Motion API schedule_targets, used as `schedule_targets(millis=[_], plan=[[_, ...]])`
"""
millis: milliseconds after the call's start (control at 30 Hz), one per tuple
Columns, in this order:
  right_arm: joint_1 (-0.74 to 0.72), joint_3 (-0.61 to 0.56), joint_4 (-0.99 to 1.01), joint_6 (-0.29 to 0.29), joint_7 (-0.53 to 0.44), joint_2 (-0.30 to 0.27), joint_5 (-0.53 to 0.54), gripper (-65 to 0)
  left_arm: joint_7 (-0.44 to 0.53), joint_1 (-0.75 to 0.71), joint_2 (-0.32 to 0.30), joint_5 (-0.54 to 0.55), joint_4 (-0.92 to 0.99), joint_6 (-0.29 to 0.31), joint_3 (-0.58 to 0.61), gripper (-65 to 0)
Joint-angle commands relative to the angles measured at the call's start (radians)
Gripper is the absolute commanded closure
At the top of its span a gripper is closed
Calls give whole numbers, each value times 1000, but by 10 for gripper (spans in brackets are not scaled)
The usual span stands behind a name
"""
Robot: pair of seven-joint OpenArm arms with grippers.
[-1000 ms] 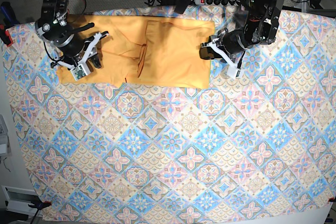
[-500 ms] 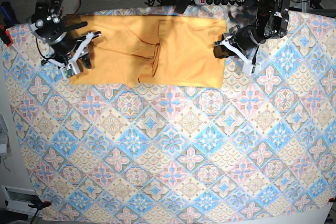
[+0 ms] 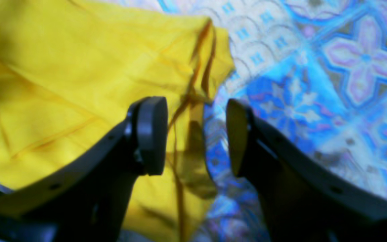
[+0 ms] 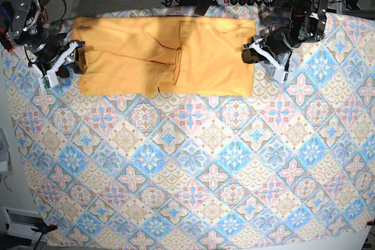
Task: Fold the T-shirt properly
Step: 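Move the right gripper to the strip's other end and grasp it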
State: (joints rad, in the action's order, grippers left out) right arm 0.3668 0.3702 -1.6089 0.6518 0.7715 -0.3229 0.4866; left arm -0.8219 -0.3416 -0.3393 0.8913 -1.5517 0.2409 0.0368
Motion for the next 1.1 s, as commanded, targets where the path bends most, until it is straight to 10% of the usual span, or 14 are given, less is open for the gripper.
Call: schedule_targets(millis=[0,267,1067], plan=[[-12,8,23,7,-10,-34,47,-278,13,5,-11,7,-17,8,-5,-49],[-27,-3,160,15,-5,-109,212,-281,13,6,-11,7,-16,8,-5,-49],[-117,-133,276,46,-5,-101,215,-415,13,9,-8,2,-11,8,-5,-49]])
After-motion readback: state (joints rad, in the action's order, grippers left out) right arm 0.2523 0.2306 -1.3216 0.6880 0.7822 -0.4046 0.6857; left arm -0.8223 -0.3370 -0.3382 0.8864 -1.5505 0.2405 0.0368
